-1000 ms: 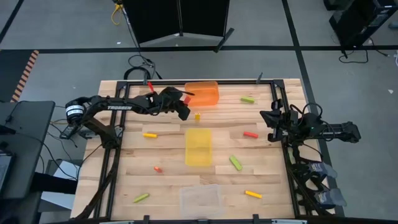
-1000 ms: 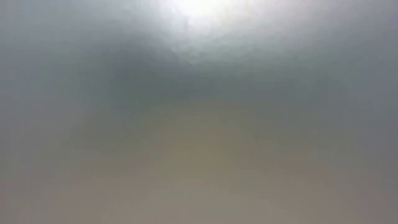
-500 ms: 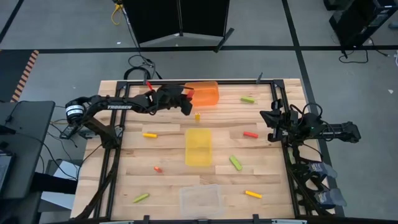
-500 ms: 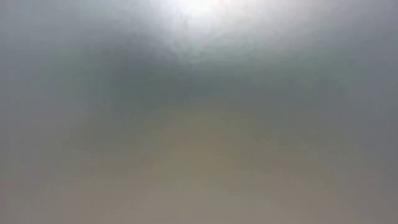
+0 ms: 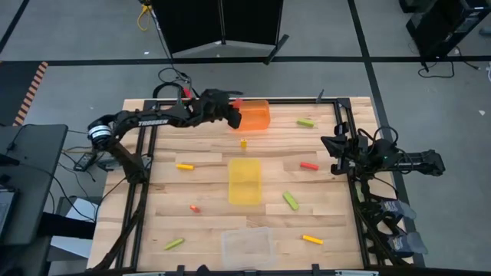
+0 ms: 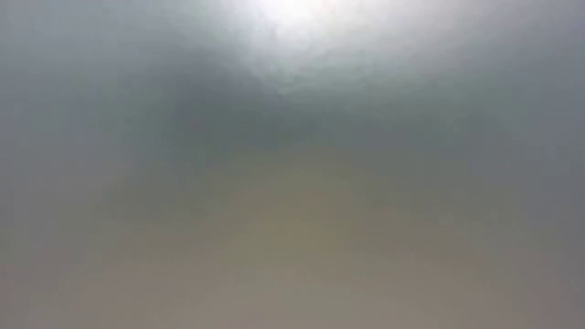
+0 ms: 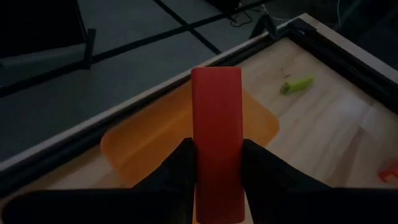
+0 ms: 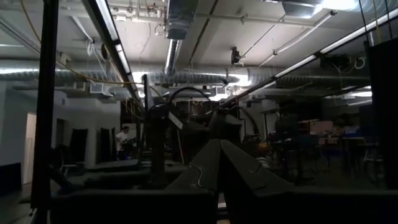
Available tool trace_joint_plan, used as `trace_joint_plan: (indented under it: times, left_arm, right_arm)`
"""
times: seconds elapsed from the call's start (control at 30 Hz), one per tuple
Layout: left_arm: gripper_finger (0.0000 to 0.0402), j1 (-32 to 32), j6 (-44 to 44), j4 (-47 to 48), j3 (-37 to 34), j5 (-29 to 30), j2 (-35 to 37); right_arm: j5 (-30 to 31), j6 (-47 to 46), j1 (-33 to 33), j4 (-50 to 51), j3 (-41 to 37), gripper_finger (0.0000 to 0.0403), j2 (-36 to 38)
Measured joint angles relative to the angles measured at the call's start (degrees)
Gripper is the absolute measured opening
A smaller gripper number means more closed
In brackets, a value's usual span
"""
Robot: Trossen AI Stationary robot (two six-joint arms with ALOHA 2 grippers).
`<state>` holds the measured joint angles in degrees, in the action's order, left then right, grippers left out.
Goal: Sort blocks
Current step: Put the top orange block into the orange bin
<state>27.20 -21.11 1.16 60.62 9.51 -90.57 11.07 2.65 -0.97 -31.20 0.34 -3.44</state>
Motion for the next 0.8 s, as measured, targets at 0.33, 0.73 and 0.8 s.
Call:
trace_joint_plan:
  times: [0.33, 0.73, 0.8]
  left_arm:
    - [0.0104, 3.1, 1.2, 3.0, 6.9, -2.8, -8.6]
    - [0.0217, 3.8, 0.0, 3.3, 7.2, -4.8, -10.4]
    - [0.0251, 3.8, 1.2, 2.3, 7.3, -6.9, -9.9]
  right_arm:
    - [-0.2, -2.8, 0.1, 0.2, 0.0, 0.0023, 0.0]
    - [-0.2, -2.9, 0.1, 0.5, 0.0, 0.0023, 0.0]
    - [-0.2, -2.9, 0.1, 0.6, 0.0, 0.0023, 0.0]
